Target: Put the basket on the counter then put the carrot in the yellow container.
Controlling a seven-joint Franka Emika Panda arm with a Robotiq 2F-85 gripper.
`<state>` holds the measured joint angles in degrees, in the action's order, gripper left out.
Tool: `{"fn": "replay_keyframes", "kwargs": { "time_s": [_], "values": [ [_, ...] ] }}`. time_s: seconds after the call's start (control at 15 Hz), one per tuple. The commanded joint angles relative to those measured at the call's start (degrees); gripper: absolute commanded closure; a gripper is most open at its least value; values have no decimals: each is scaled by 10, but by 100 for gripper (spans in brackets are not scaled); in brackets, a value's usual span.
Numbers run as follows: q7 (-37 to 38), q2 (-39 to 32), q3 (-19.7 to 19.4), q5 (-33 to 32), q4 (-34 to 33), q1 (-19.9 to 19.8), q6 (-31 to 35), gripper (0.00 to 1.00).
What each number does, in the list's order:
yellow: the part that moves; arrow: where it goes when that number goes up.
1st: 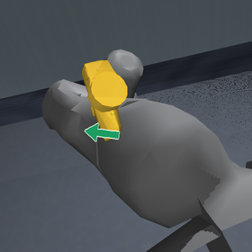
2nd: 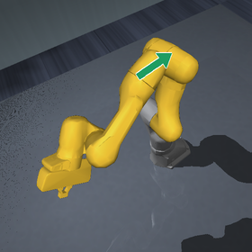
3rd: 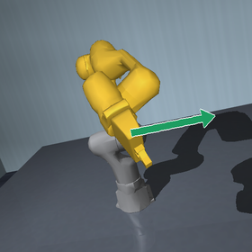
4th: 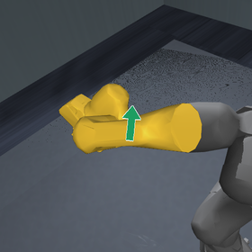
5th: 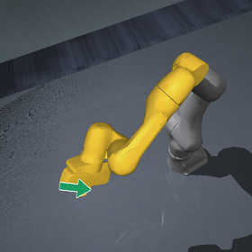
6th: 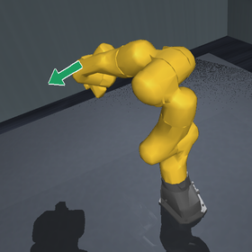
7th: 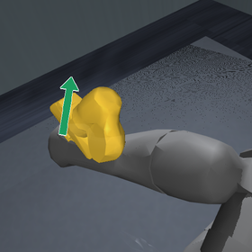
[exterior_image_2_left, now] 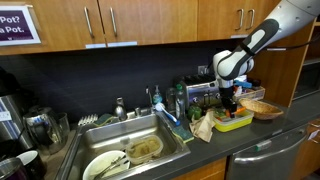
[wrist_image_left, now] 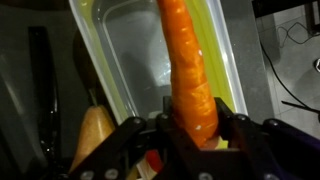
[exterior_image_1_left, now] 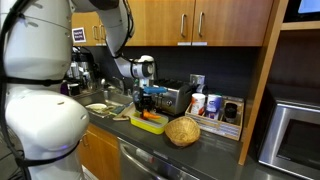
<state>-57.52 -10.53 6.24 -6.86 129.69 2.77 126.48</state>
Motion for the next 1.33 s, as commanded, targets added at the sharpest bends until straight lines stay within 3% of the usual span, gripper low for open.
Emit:
{"fn": "replay_keyframes", "kwargs": {
  "time_s": [0.0,0.27,0.33,0.4,0.8,1.07,1.27],
  "values": [
    [-21,-16,5,-21,-21,4,-16,82],
    [-31,-18,5,-25,-28,3,-18,82],
    [-34,-18,4,-25,-29,2,-17,76],
    [-34,-17,4,-23,-29,2,-16,36],
    [-38,-14,2,-16,-31,-2,-12,2],
    [-24,-4,2,-14,-25,-2,-16,0],
    [26,23,1,-2,-8,1,-26,0]
  ]
}}
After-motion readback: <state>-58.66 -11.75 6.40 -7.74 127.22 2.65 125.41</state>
